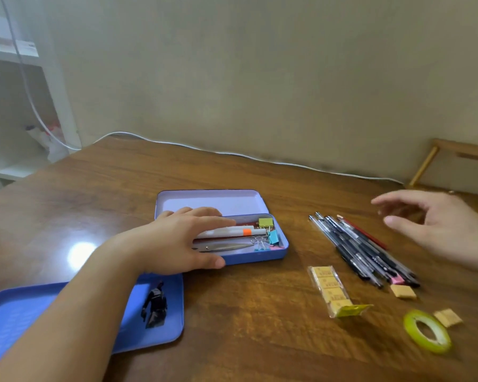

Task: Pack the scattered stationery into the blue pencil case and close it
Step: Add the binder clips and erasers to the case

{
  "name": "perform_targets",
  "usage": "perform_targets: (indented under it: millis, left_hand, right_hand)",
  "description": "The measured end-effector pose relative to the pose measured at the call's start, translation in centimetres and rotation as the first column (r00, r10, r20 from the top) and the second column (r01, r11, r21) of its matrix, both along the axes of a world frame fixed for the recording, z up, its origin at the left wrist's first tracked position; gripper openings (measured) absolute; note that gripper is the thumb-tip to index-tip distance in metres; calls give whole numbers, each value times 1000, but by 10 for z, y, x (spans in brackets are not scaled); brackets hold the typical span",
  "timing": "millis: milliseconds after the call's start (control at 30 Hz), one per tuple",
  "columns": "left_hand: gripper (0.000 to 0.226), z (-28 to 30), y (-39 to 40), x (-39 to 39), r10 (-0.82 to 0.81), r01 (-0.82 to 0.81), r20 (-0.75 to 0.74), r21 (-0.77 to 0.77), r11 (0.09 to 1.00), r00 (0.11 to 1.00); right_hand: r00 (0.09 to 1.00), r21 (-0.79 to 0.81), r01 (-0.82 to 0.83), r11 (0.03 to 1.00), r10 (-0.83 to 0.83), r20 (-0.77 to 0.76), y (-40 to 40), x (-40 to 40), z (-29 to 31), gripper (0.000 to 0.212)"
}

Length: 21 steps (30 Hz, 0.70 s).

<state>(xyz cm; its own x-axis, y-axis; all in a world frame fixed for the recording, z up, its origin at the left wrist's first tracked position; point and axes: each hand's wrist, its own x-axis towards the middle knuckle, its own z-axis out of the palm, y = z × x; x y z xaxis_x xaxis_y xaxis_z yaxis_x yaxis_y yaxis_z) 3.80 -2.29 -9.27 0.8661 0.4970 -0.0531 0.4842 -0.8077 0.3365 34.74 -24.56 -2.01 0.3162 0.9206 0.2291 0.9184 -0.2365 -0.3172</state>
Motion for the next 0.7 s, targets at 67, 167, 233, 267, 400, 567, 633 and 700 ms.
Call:
perform_targets:
  millis: [67,167,233,267,400,567,633,700]
  left_hand:
    - [72,0,-2,3,-25,25,-11,8,1000,1000]
    - [74,-2,-8,9,-59,59,-21,22,998,998]
    - [76,-4,-13,13,-71,72,-24,40,997,997]
    - [77,-3,-16,16,-76,77,-25,53,996,997]
    - [79,-3,-27,23,-87,89,-27,85,992,996]
    - [79,-2,-37,30,-95,99,-40,117,988,995]
    - [79,-2,-37,30,-97,100,-37,99,990,995]
    - [82,-4,-35,28,-108,109,-25,75,991,994]
  right_hand:
    - [1000,-69,27,997,-28,-13,-26,2,-11,29]
    - [1000,-230,19,973,-14,24,-59,3,-28,46]
    - [999,-325,5,946,10,46,-76,4,-43,61]
    - [999,-351,10,936,10,54,-84,5,-49,67]
    - [999,-314,39,949,-37,14,-107,11,-62,77]
    - [997,-165,-14,986,26,69,-102,-9,-67,67]
    - [980,-75,-89,993,101,172,-84,-33,-64,56]
    - [948,20,-215,976,204,244,-66,-57,-68,43]
